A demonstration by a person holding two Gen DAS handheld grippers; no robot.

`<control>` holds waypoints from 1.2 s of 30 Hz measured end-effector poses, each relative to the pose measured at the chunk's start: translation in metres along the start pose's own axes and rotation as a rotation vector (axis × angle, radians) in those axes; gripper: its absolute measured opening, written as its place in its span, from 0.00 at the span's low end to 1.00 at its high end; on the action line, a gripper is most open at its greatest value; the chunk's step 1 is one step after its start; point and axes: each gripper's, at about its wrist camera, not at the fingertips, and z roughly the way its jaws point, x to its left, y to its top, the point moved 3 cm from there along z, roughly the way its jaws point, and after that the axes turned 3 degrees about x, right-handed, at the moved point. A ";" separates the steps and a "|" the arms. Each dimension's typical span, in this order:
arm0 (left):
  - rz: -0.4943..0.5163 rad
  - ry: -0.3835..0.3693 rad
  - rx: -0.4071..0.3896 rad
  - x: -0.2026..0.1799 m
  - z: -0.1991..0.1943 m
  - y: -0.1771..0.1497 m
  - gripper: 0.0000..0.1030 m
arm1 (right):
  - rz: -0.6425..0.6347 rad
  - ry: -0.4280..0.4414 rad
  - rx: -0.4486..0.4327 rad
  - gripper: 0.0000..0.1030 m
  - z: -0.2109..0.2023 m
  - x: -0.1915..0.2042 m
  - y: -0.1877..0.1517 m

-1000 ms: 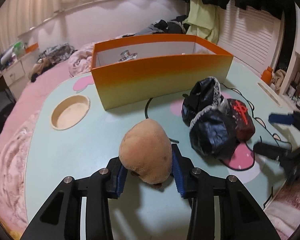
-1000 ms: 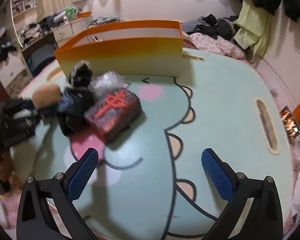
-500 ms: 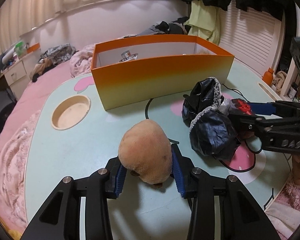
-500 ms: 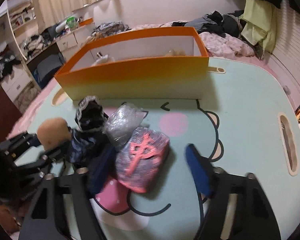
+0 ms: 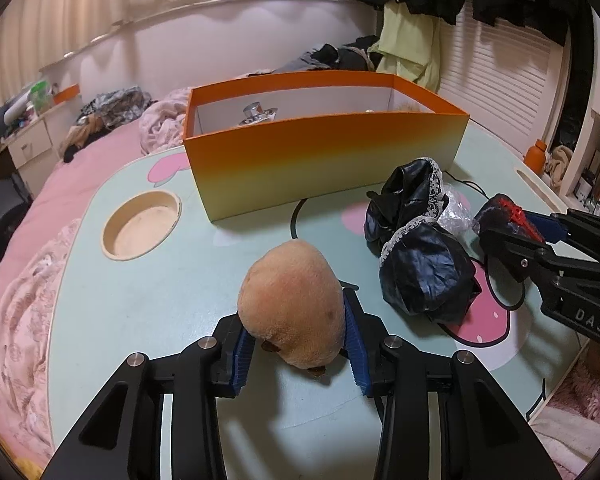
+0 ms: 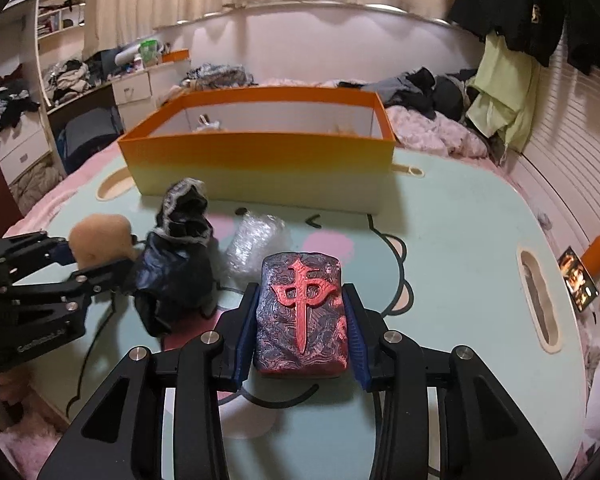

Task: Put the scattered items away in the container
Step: 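Carry the plush and mahjong tile over the box and open both grippers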

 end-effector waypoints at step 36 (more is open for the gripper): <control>-0.087 -0.046 -0.056 0.030 0.027 0.142 0.37 | 0.008 0.077 -0.022 0.39 0.022 -0.010 0.127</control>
